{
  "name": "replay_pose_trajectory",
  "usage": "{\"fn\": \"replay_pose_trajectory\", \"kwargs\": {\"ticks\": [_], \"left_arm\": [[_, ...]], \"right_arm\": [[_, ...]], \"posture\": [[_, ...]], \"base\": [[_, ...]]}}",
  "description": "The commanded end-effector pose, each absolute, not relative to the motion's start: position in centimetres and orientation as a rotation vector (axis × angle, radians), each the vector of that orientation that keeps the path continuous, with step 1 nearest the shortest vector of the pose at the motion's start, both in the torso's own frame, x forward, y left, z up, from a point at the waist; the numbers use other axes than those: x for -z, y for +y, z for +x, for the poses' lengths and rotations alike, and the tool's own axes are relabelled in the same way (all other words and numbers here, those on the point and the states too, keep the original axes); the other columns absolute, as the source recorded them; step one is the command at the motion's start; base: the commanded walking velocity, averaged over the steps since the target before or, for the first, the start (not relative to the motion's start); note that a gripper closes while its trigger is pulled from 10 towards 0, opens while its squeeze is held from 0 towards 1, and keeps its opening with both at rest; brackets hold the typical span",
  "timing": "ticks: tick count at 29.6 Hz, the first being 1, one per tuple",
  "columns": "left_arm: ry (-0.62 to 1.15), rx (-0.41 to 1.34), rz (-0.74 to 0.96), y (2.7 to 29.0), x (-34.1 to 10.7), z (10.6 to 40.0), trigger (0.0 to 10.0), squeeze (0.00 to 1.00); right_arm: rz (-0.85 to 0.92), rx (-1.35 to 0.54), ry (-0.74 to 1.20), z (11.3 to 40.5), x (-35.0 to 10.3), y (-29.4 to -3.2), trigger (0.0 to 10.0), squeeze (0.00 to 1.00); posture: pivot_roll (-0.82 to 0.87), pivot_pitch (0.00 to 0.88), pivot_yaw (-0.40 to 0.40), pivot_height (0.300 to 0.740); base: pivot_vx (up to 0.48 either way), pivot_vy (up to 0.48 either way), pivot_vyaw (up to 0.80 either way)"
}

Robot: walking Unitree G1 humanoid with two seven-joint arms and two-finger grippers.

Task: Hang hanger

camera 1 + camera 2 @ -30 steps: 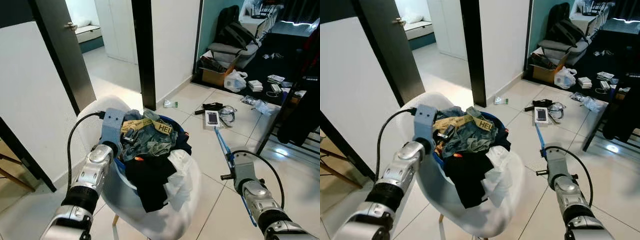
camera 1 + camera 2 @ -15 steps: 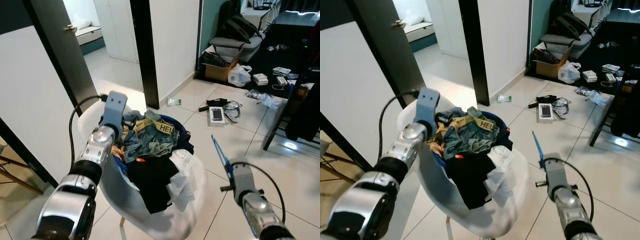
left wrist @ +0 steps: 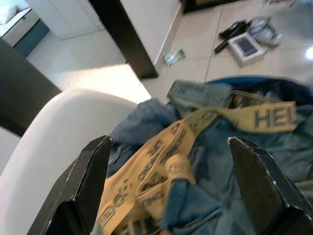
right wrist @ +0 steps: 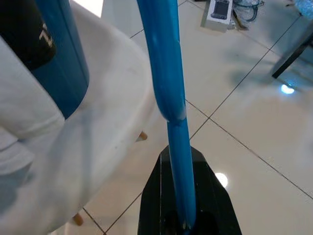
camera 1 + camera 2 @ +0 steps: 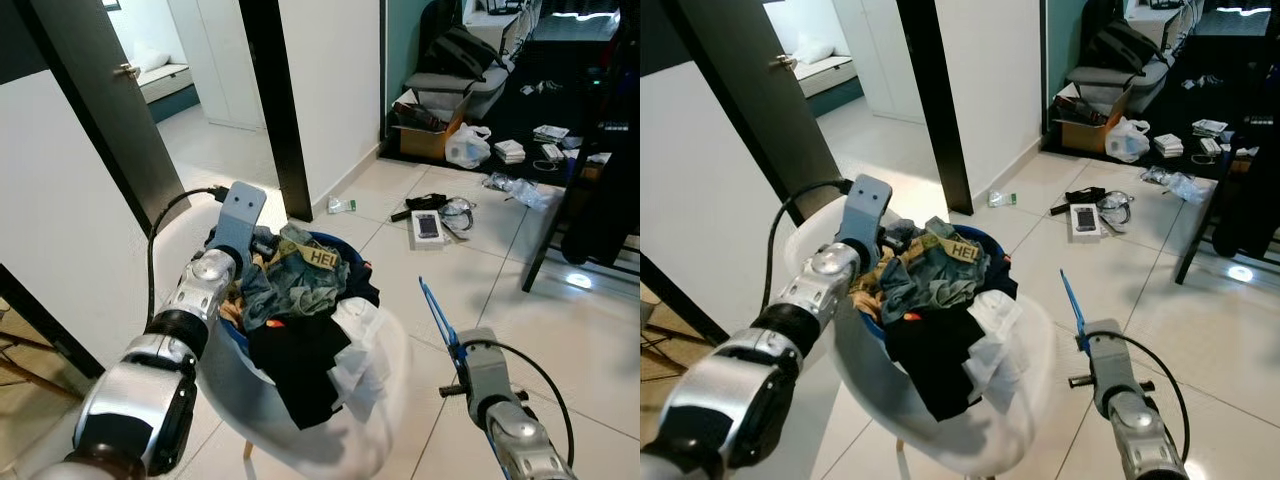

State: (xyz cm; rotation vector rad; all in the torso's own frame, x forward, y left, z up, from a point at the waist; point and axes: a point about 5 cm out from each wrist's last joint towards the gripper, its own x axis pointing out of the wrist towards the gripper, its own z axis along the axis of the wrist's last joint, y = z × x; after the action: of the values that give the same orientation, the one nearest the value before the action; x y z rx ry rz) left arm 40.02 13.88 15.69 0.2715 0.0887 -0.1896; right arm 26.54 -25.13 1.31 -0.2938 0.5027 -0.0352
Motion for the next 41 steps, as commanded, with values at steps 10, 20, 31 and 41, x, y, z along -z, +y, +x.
{"fn": "replay_pose_trajectory", "kwargs": {"ticks": [10, 20, 31, 41], "left_arm": [[0.145, 0.136, 0.230, 15.7, -15.1, 40.0, 10.0, 0.00], [0.132, 0.194, -0.101, 15.1, -15.0, 39.8, 10.0, 0.00], [0.103, 0.124, 0.013, 16.1, -14.8, 39.7, 4.8, 0.00], [0.097, 0.141, 0.040, 16.2, -14.0, 39.2, 0.0, 0.00]], "right_arm": [[-0.297, 0.008, 0.486, 25.1, -2.3, -24.8, 10.0, 0.00], [-0.349, -0.008, 0.386, 23.6, -7.1, -25.7, 10.0, 0.00], [-0.364, -0.009, 0.372, 22.8, -9.3, -25.6, 10.0, 0.00], [-0.362, 0.005, 0.392, 22.0, -9.8, -25.6, 10.0, 0.00]], "posture": [[-0.18, 0.138, 0.167, 0.740], [-0.22, 0.235, 0.129, 0.740], [-0.24, 0.270, 0.116, 0.740], [-0.24, 0.267, 0.124, 0.740]], "base": [[0.000, 0.000, 0.00], [0.000, 0.000, 0.00], [0.000, 0.000, 0.00], [0.000, 0.000, 0.00]]}}
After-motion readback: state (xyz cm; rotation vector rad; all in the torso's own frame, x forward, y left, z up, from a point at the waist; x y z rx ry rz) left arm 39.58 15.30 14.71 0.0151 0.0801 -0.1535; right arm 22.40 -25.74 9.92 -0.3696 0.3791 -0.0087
